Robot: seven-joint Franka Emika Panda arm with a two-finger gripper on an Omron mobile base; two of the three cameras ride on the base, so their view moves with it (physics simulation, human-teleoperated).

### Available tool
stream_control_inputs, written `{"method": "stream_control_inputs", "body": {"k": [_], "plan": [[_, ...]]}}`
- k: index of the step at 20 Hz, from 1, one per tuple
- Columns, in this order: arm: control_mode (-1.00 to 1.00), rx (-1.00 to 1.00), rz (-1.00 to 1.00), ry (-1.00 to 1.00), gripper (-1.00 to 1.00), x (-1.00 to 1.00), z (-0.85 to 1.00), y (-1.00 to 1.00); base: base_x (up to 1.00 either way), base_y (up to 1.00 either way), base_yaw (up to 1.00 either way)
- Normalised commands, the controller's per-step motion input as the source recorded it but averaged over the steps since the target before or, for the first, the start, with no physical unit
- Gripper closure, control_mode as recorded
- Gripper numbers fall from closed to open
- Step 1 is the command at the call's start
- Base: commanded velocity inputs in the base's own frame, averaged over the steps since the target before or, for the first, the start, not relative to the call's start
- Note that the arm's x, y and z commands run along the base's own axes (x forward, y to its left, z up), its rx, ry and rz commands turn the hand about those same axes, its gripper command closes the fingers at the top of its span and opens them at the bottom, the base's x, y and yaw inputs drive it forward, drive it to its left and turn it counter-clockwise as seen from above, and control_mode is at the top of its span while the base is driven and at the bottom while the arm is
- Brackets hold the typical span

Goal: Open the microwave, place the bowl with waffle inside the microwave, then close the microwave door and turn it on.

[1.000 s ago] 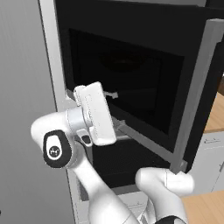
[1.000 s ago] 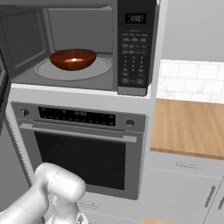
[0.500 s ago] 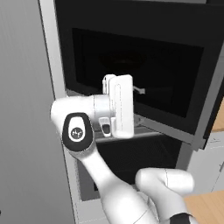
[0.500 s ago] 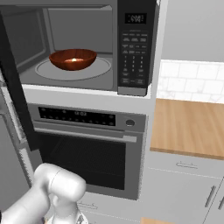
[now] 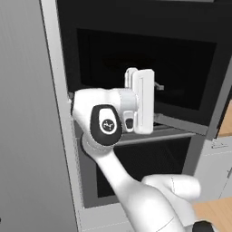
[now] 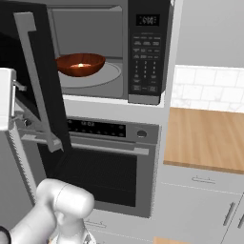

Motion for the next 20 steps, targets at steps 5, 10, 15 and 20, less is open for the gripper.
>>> {"method": "stream_control_inputs", "body": {"k": [5, 10, 15, 20], "plan": [[-1.0, 0.01, 0.34, 0.0, -1.0, 0.26, 0.0, -0.45, 0.0, 0.0, 0.0], [-1.0, 0.0, 0.38, 0.0, -1.0, 0.2, 0.0, -0.43, 0.0, 0.0, 0.0], [-1.0, 0.0, 0.35, 0.03, -1.0, 0.12, 0.0, -0.34, 0.0, 0.0, 0.0], [-1.0, 0.0, 0.37, 0.06, -1.0, 0.2, 0.0, -0.33, 0.0, 0.0, 0.0]]}}
